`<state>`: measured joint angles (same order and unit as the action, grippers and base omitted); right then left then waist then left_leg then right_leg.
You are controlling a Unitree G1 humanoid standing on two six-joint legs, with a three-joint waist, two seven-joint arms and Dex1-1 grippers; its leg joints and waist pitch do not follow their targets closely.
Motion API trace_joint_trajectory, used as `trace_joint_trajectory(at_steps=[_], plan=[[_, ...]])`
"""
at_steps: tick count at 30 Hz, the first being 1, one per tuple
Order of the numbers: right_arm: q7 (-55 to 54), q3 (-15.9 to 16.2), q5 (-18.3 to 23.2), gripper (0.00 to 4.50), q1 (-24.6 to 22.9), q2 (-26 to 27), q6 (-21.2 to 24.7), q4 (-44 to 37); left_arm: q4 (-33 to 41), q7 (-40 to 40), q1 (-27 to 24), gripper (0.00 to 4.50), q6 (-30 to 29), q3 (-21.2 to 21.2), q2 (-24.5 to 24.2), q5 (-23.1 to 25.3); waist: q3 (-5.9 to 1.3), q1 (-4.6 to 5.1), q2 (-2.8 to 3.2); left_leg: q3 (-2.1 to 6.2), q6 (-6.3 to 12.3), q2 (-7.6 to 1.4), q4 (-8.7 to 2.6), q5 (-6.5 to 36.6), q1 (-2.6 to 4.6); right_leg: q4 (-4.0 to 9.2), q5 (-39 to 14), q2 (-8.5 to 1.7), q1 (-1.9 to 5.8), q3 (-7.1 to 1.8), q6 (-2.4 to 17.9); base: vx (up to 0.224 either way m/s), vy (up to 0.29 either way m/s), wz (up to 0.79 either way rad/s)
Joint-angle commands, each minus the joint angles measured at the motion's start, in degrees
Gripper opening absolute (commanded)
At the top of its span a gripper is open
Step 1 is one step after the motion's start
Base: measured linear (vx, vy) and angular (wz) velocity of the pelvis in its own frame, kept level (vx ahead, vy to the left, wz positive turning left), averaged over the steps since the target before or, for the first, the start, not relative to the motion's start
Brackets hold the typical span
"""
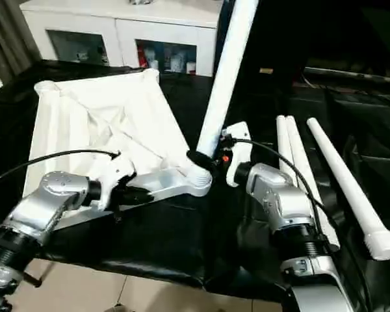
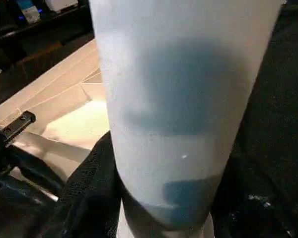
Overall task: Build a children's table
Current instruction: Insert table leg to table base
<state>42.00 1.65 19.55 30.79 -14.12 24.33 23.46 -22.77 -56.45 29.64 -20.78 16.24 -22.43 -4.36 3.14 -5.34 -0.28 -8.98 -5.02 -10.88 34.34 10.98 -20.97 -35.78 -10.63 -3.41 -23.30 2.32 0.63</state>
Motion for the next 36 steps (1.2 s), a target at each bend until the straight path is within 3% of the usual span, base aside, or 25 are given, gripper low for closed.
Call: trace_joint_trajectory(at_steps=[1,3,6,12,13,20,25,30,36], plan=[[0.91,1.33,-0.45,1.91,-0.25,0.97,0.07,0.47,-2.49,2.93,1.49,0.90,0.07,1.24,0.80,1.94,-3.65,-0.34,-0.26,-0.17,0.98,-1.57,-4.22,7.95,0.16,4.50,-12.63,-4.10,2.91,-2.27,10.74,0.000,0.000,0.00],[0.87,1.35,-0.40,1.91,-0.46,1.17,0.02,0.31,-4.32,2.89,2.01,0.93,0.13,1.49,1.42,2.14,-3.57,-0.28,-0.38,-0.01,0.67,-1.41,-4.39,9.32,0.01,4.72,-14.72,-4.25,3.14,-2.20,9.90,0.000,0.000,0.00],[0.83,1.40,-0.35,1.91,-0.66,1.28,-0.03,0.12,-5.05,3.41,2.23,0.93,-0.88,1.56,1.75,2.63,-3.48,-0.26,-0.37,0.06,0.22,-1.54,-4.45,10.65,0.24,5.08,-17.97,-4.35,2.88,-2.25,9.16,0.000,0.000,0.00],[0.77,1.34,-0.57,1.91,-0.98,1.66,-0.04,-0.33,-6.44,3.49,2.98,0.93,-1.82,1.87,2.14,3.49,-3.45,-0.28,-0.03,0.16,-0.14,-1.60,-4.59,11.60,0.30,5.04,-17.58,-4.26,2.78,-2.26,9.65,0.000,0.000,0.00],[0.78,1.31,-0.65,1.91,-1.01,1.71,-0.13,-0.32,-6.53,3.06,3.20,0.65,-2.53,2.12,1.95,3.51,-3.40,-0.25,-0.13,0.16,-0.14,-1.61,-4.65,11.84,0.29,5.11,-17.87,-4.27,2.76,-2.26,9.61,0.000,0.000,0.00],[0.42,0.76,-0.58,1.91,-0.44,1.54,-0.45,-0.36,-6.09,0.35,3.41,0.19,-3.36,2.75,0.36,3.78,-3.41,-0.26,0.04,0.28,-0.46,-1.63,-4.75,12.34,0.25,5.17,-18.54,-4.38,2.83,-2.28,9.47,0.000,0.000,0.00],[0.29,0.34,-0.83,1.91,0.15,0.72,-0.36,-0.89,-3.44,-2.94,2.24,0.01,-2.67,3.29,-1.68,3.14,-3.63,-0.04,0.10,0.26,-0.35,-1.70,-4.70,10.60,0.13,4.73,-14.50,-4.31,3.03,-2.24,10.36,0.000,0.000,0.00],[0.60,0.56,-1.44,1.91,0.02,-0.68,0.29,-1.07,-0.25,-4.99,0.51,0.00,-0.26,3.17,-3.34,2.57,-3.87,-0.03,0.17,0.03,0.61,-1.66,-4.36,7.09,0.12,3.85,-5.57,-4.01,3.24,-2.14,12.72,0.000,0.000,0.00],[0.88,1.31,-1.84,1.91,0.03,0.00,-0.26,0.77,0.12,-4.66,0.38,0.00,-0.53,2.73,-3.10,2.10,-3.61,-0.05,-0.08,-0.05,0.35,-1.70,-4.51,9.24,0.26,4.33,-10.24,-4.29,3.20,-2.23,12.15,0.000,0.000,0.00]])
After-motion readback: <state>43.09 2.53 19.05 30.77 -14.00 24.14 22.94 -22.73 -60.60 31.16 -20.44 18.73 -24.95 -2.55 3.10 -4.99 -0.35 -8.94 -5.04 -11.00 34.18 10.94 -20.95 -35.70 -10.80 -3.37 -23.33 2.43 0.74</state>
